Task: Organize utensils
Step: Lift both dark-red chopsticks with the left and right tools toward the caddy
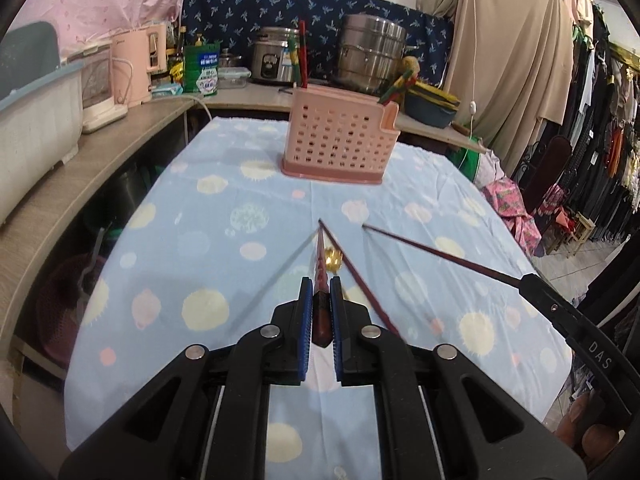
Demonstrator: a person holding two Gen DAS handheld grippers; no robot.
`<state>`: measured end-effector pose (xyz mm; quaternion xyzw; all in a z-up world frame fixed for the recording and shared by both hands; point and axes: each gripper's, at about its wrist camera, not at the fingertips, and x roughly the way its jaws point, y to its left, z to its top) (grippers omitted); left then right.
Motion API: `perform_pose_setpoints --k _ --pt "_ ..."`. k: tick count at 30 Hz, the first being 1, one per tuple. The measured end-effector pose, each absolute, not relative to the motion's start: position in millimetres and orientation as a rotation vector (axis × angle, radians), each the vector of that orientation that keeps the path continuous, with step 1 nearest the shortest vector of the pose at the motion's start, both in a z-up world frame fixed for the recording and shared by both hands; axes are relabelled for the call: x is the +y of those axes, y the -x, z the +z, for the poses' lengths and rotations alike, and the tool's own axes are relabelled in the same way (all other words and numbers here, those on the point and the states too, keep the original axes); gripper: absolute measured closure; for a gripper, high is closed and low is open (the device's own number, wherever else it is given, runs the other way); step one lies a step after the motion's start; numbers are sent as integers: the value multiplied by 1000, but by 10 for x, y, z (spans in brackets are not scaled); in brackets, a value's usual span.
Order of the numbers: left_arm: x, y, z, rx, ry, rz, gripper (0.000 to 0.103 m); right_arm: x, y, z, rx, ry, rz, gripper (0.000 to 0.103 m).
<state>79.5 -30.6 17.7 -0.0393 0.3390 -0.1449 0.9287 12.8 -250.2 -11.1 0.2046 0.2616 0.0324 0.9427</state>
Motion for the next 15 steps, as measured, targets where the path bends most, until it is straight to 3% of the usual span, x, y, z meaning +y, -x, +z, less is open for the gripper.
perform_pose_setpoints --k 15 --pt "-372 -1237 905 522 89 -289 95 -2708 -435 496 391 -397 65 95"
